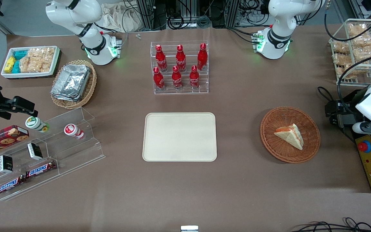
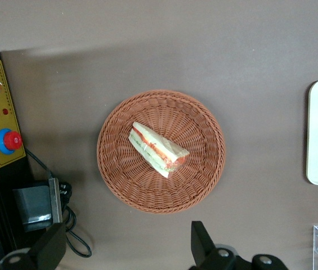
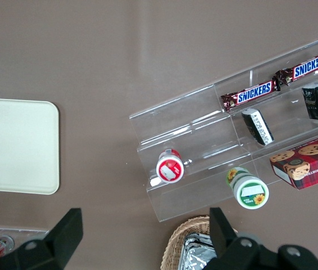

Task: Place sandwich from basket to tray
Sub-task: 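Move the left gripper toward the sandwich in the wicker basket, then lower the open left gripper over the wrapped sandwich, then close the left gripper on the sandwich and lift it, then carry the held sandwich over to the cream tray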

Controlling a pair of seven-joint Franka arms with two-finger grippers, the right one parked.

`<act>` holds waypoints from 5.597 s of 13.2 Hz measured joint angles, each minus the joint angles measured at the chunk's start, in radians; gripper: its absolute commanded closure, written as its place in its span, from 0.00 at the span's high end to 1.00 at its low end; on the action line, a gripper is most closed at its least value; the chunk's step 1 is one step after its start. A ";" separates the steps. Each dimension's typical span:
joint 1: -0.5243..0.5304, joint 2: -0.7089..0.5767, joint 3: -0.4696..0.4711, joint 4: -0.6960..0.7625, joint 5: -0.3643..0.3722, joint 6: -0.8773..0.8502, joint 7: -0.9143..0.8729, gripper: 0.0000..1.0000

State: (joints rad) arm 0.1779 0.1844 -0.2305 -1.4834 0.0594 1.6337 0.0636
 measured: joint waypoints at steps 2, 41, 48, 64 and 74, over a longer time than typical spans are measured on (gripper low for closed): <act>0.000 0.000 0.000 0.000 0.000 -0.004 0.000 1.00; 0.006 0.195 0.042 -0.550 0.000 0.663 -0.956 1.00; 0.006 0.245 0.040 -0.544 -0.001 0.732 -1.035 0.00; 0.000 0.140 -0.095 -0.108 0.064 0.163 -1.037 0.00; -0.072 0.223 -0.358 0.064 0.064 0.011 -0.782 0.00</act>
State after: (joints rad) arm 0.1062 0.4079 -0.5886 -1.4195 0.1239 1.6446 -0.7180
